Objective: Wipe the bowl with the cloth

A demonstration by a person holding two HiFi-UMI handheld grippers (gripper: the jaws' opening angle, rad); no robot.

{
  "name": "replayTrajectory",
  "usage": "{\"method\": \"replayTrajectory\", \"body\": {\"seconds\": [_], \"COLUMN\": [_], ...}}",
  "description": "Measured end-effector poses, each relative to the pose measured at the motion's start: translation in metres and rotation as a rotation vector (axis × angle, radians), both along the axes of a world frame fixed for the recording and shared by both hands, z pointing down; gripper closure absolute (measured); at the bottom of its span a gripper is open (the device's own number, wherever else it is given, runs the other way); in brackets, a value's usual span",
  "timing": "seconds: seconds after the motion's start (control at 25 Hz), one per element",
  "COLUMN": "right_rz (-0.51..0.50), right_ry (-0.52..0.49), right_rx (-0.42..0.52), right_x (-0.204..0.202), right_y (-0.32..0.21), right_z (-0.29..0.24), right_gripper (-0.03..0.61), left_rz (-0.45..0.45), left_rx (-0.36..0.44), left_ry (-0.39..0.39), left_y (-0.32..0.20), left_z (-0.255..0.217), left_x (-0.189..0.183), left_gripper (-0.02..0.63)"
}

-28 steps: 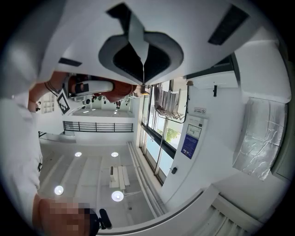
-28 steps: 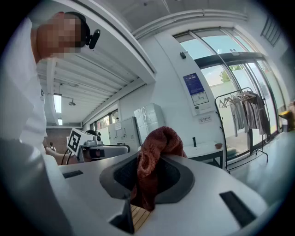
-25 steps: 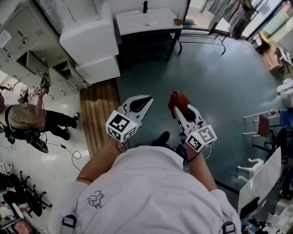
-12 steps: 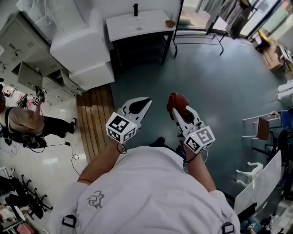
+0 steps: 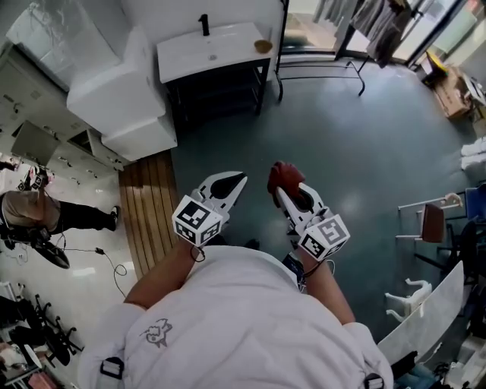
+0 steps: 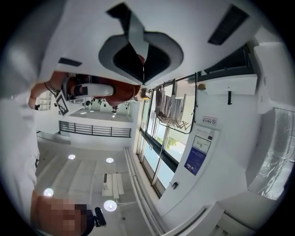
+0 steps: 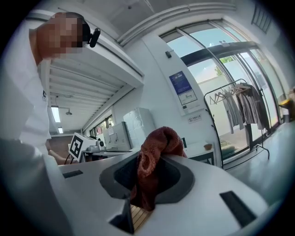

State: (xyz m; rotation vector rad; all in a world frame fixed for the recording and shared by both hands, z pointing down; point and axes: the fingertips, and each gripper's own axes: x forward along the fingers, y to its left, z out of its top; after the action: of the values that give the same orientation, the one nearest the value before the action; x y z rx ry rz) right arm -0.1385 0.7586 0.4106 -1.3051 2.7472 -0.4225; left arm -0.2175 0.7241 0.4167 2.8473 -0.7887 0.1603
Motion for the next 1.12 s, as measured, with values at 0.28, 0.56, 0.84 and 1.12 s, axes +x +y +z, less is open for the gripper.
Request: {"method": "replayTrajectory", "body": {"seconds": [0.28,0.56,0.84,1.12], "right_rz": [0.024,0.032,0.067,0.098], "right_ry": [-0.027,0.005,-0.005,-0.008], "right_rx": [-0.026,-0.034,-0.043,-0.059], "right_x": [0.032,0.032,0.005,-0.031], "right_y": [-0.040,-0.114,-0.225,-0.321], "right_z": [0.005,0.007,0.000,0.001], "right_gripper": [0.491,0.491,0.491,0.491], "left_rz": [0.006,0.024,0.088,0.121], "left_rx": [-0.017,-0.012,0.004,-0.013], "left_ry": [0.015,0.032,0.042,0.022], "left_y": [-0.045,-0.131,-0.239,-0.337], "left_z": [0.008,0.010,-0.006,-0.003], "left_x": [0.029,0.033,0.014,-0.022], "left_gripper": [0.598,0.598,0.598,0.598]}}
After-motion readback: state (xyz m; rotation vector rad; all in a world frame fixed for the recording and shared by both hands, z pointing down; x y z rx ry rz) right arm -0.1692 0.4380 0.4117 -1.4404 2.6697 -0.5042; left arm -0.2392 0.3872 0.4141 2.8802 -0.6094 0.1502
